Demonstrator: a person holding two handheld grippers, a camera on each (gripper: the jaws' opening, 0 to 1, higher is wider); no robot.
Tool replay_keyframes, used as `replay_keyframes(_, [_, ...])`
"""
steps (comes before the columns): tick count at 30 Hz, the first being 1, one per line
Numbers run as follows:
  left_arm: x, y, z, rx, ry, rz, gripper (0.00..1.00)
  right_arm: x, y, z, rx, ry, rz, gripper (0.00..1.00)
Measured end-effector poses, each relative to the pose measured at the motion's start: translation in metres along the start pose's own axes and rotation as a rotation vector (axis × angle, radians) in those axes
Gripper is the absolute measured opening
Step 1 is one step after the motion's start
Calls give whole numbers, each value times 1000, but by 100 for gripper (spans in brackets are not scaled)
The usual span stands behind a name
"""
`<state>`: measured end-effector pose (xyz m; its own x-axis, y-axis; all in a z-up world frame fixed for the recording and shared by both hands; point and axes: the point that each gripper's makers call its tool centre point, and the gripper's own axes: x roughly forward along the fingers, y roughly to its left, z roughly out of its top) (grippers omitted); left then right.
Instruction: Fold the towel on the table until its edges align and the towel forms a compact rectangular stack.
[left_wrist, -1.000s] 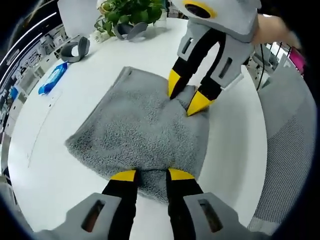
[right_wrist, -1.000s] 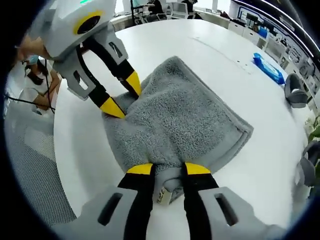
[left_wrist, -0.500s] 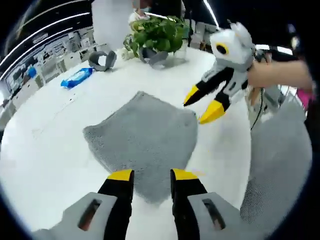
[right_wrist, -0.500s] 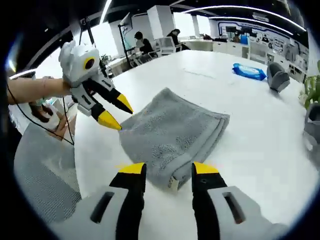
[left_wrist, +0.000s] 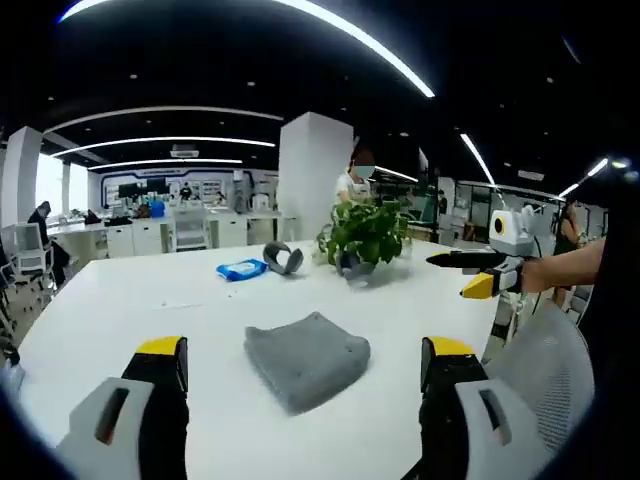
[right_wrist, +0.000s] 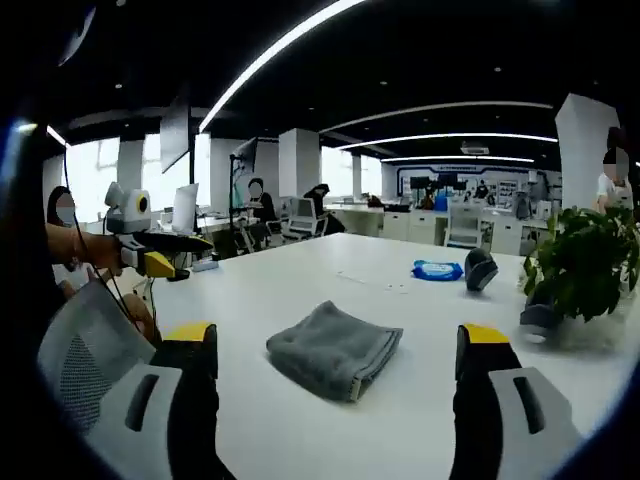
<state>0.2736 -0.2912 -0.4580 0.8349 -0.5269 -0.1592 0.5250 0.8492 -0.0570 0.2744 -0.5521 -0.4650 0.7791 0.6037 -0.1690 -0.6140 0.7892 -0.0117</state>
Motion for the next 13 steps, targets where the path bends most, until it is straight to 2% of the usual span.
replay_keyframes(3, [-13, 1, -6, 15, -30, 35, 99, -18, 0, -7, 8, 0, -37, 100])
replay_keyframes(5, [-17, 2, -14, 11, -23, 56, 99, -24, 0, -14, 11, 2, -46, 100])
replay_keyframes(6, [-18, -2, -20, -13, 1, 58, 99, -26, 3, -26, 25, 35, -53, 100])
replay_keyframes(7, [-18, -4, -22, -31, 5, 59, 99, -26, 3, -29, 23, 44, -53, 100])
replay_keyframes(8, [-18, -7, -21, -47, -5, 61, 99, -27, 5, -35, 10, 57, -56, 100])
replay_keyframes(9, [-17, -11, -17, -69, -46, 68, 99, -27, 6, -39, -6, 63, -72, 100])
replay_keyframes(11, [-12, -17, -16, -108, -79, 68, 99, -27, 8, -46, 5, 63, -74, 100])
replay_keyframes(12, [-10, -18, -20, -82, -65, 68, 99, -27, 9, -47, -3, 75, -67, 99])
replay_keyframes(13, [-8, -14, -30, 7, 2, 90, 99, -28, 6, -47, -18, 92, -75, 99])
